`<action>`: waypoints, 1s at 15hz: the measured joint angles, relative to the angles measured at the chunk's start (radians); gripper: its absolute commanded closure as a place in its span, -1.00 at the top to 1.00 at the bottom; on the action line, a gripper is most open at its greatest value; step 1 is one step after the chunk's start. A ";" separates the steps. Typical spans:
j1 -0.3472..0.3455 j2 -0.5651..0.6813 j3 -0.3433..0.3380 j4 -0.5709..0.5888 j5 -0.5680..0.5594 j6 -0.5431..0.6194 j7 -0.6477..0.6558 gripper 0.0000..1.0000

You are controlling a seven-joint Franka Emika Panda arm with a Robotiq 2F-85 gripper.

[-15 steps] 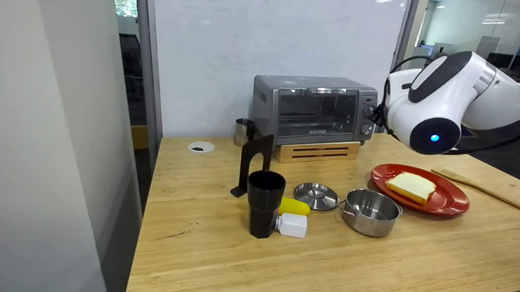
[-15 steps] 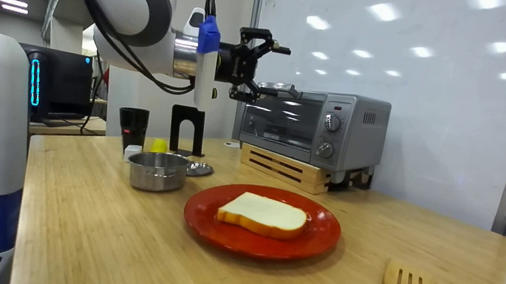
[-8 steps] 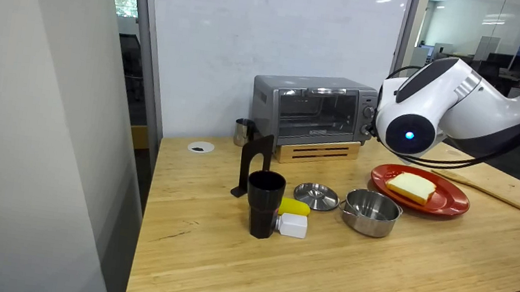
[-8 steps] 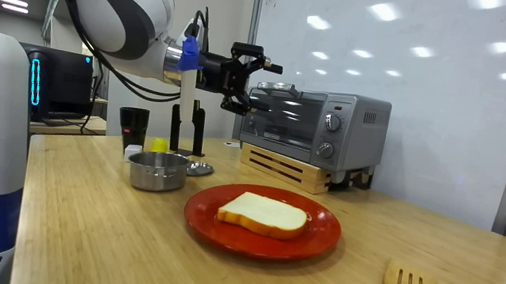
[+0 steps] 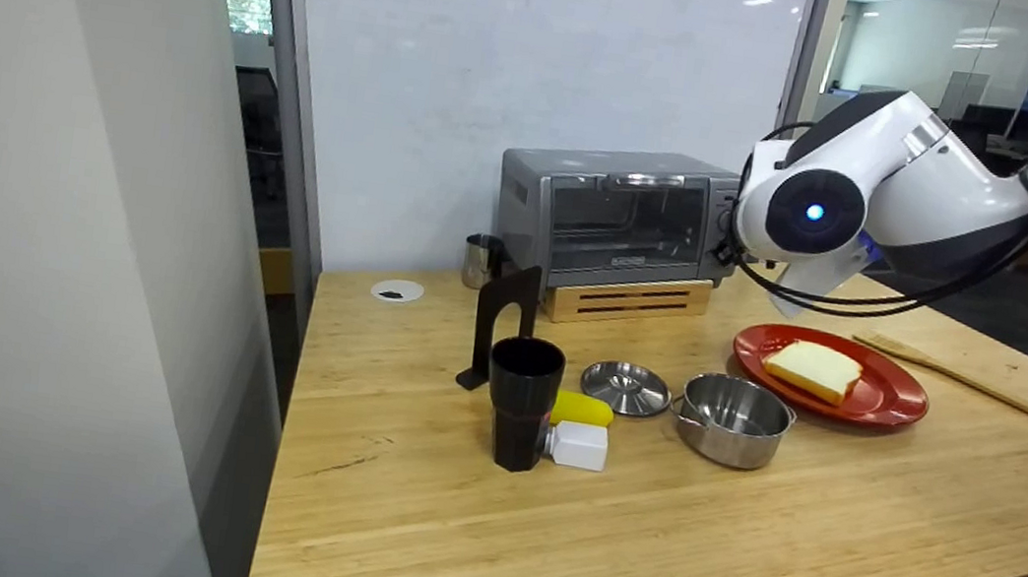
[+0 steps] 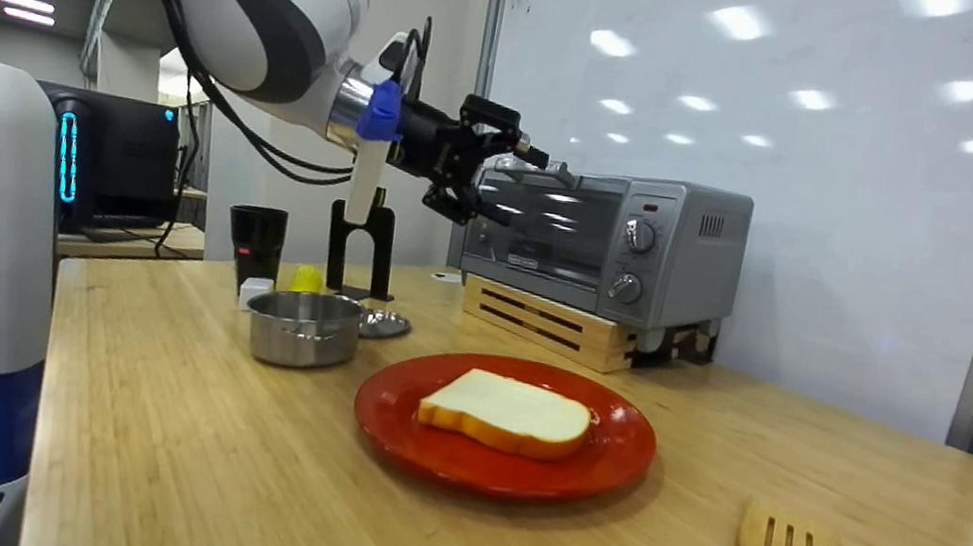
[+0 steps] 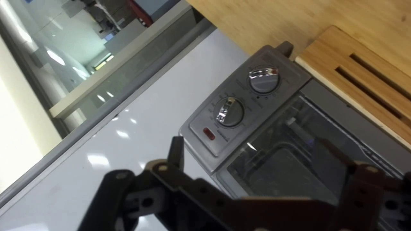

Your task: Close the toaster oven

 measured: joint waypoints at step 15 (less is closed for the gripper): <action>-0.160 -0.012 0.006 0.006 0.640 0.562 -0.597 1.00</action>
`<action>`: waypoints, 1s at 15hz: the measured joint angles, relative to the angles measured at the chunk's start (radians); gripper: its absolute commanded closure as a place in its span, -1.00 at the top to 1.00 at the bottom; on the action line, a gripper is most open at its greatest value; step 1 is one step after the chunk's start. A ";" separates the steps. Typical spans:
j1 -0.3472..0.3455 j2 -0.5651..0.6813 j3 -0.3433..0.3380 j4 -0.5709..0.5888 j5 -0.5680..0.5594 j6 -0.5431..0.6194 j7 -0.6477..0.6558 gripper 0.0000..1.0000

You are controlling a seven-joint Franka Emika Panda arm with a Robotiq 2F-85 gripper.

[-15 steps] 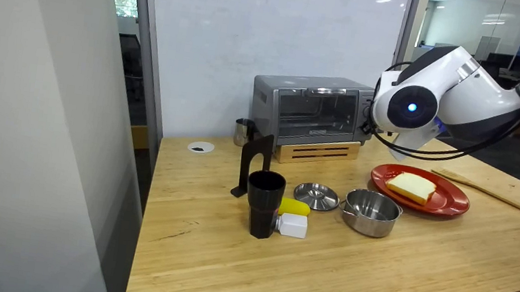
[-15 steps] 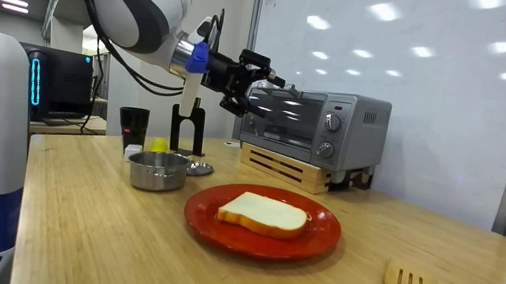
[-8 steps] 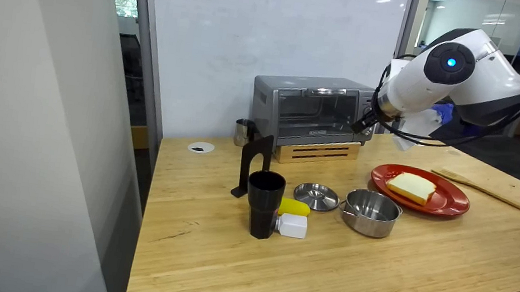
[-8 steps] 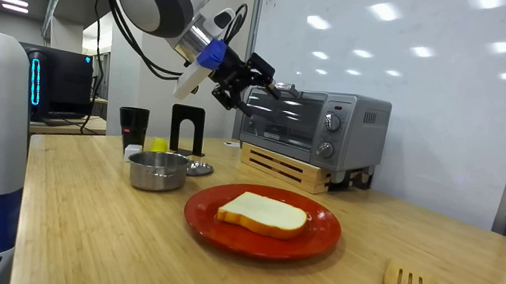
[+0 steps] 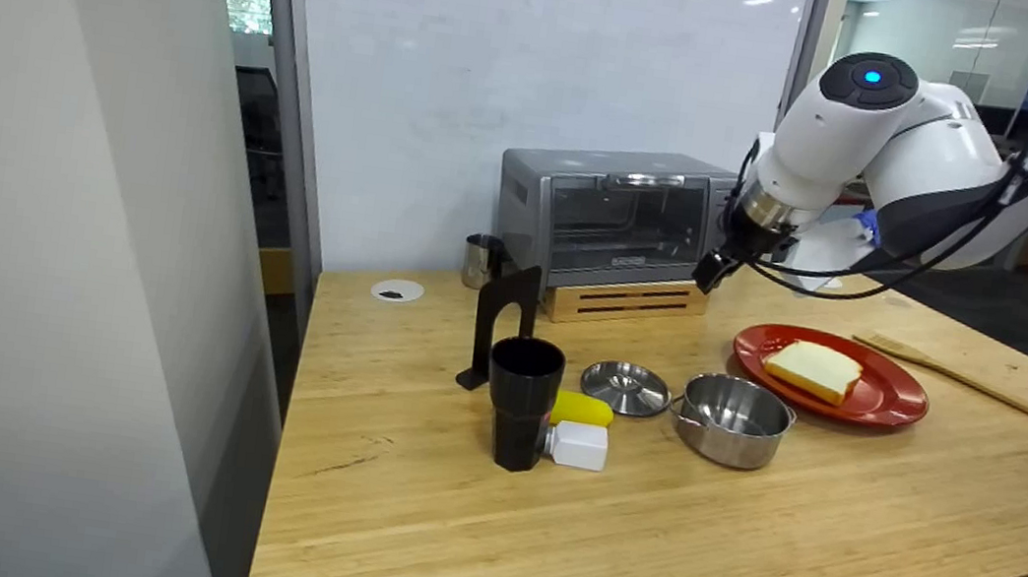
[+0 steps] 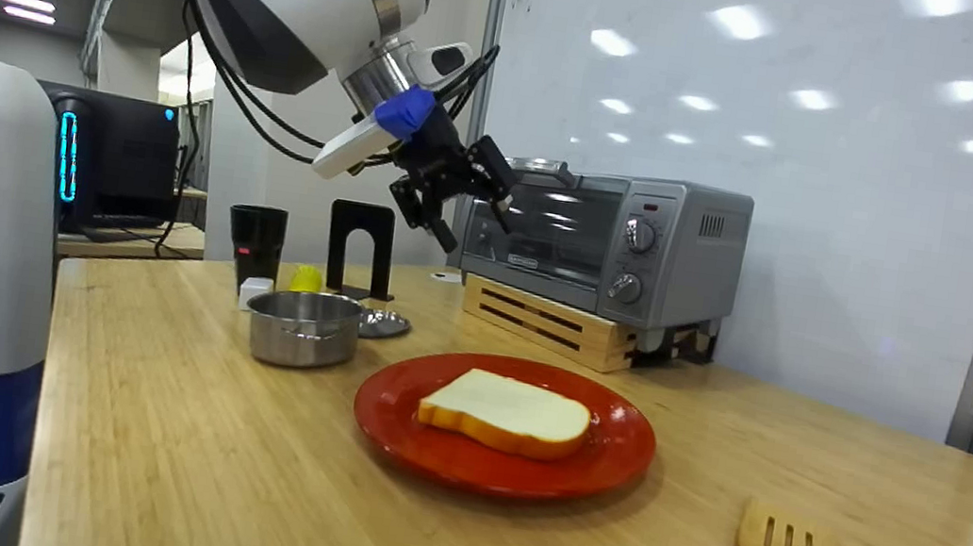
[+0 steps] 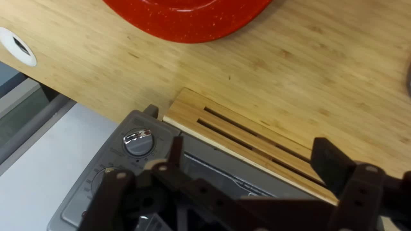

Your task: Close the toaster oven

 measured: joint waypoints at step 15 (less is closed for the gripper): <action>0.001 0.068 0.008 -0.004 0.110 0.257 0.003 1.00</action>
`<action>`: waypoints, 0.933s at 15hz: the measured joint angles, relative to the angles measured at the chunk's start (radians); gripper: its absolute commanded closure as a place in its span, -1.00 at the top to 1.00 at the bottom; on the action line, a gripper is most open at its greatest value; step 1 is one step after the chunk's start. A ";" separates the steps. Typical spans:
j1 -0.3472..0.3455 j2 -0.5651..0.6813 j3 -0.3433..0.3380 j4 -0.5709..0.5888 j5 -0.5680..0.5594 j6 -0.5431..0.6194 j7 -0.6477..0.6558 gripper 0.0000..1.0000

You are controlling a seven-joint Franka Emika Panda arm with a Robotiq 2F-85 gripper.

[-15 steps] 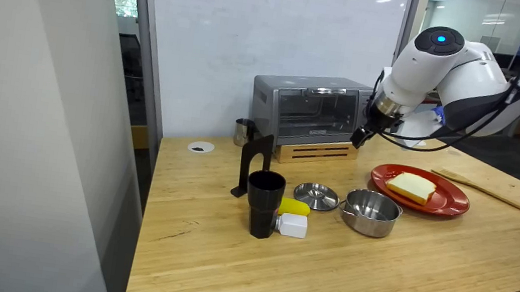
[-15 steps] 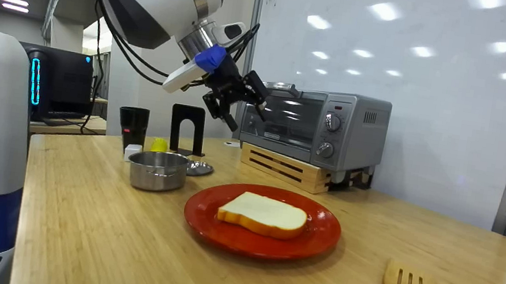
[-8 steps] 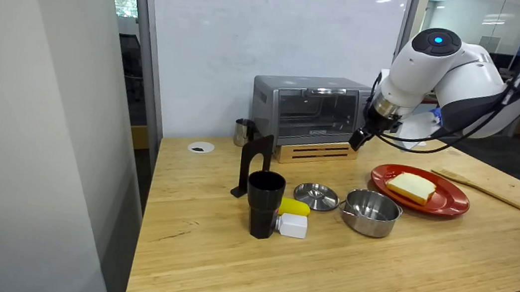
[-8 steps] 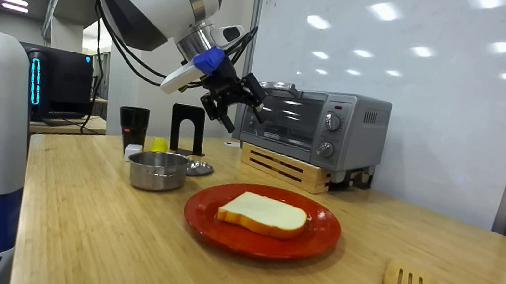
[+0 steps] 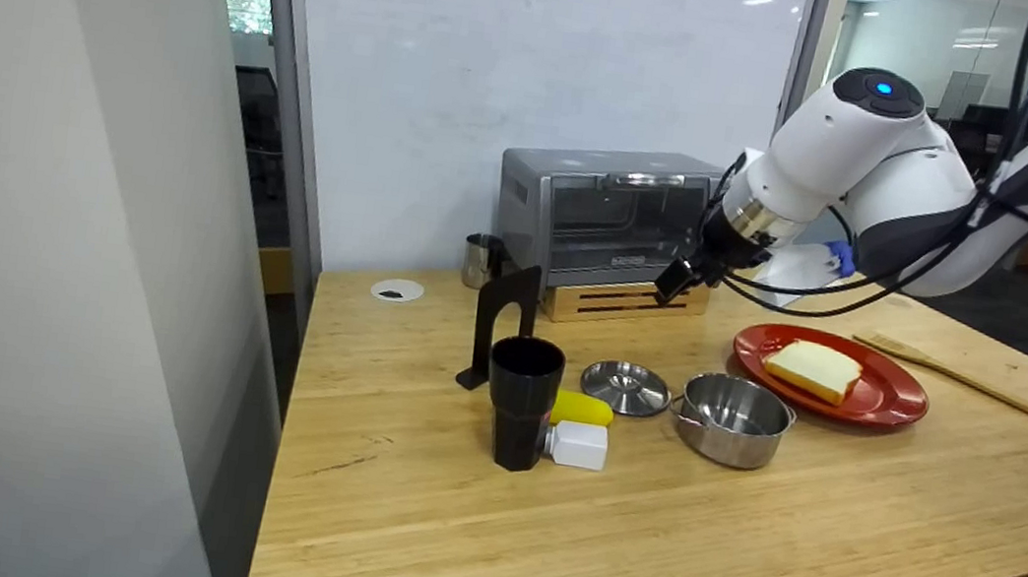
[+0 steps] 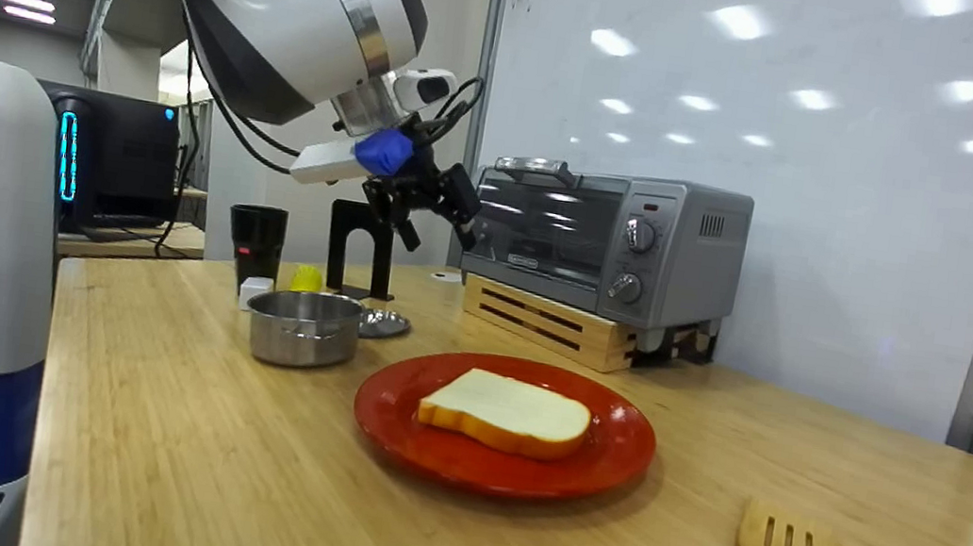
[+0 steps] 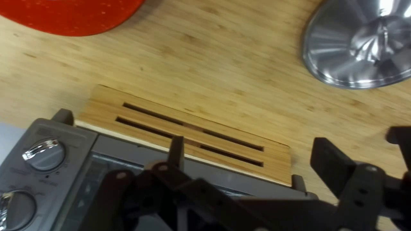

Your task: Close the toaster oven

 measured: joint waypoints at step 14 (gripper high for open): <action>-0.463 0.149 0.620 -0.033 0.344 0.110 -0.184 1.00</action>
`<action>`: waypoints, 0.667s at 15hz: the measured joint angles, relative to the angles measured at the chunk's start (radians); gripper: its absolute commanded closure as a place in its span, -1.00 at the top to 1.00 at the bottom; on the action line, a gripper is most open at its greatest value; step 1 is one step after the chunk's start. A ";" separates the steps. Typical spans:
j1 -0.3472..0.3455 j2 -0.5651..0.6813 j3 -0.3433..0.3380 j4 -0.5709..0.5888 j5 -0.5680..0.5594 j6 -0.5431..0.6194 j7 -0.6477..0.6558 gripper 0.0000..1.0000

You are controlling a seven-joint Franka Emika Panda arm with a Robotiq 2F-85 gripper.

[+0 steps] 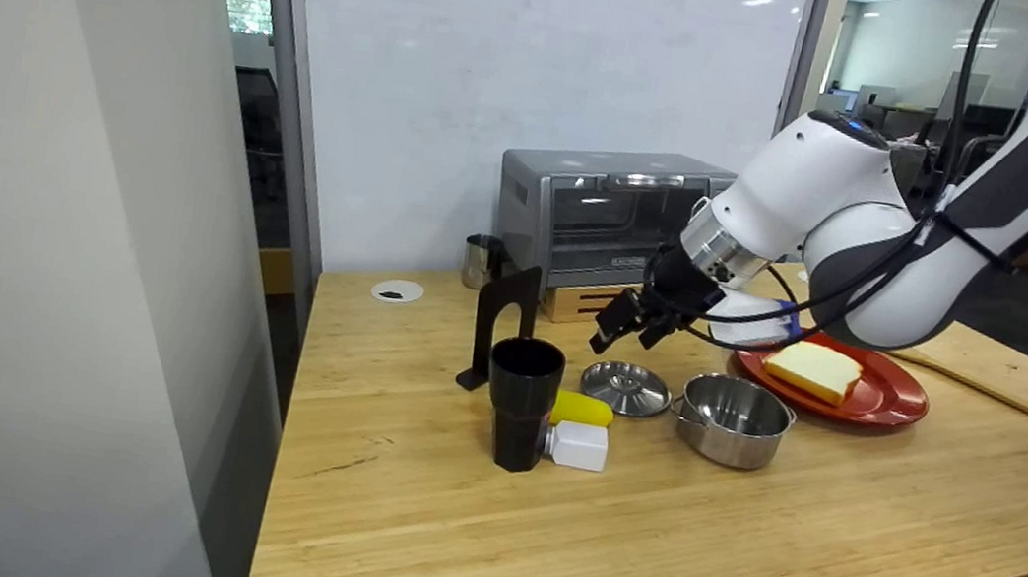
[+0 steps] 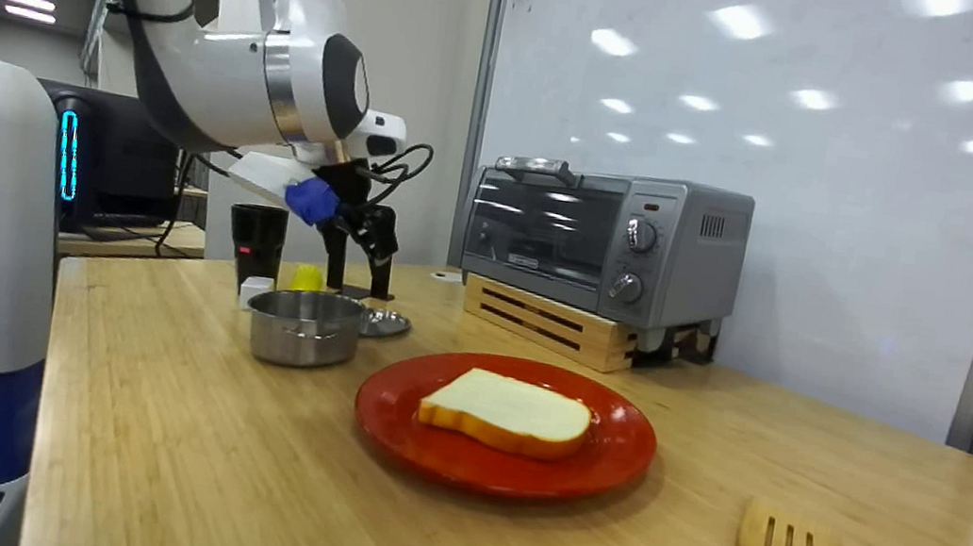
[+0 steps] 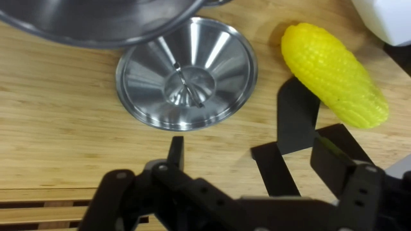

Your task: Close the toaster oven

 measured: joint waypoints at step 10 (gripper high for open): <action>-0.233 -0.010 0.253 0.171 0.456 -0.425 -0.422 1.00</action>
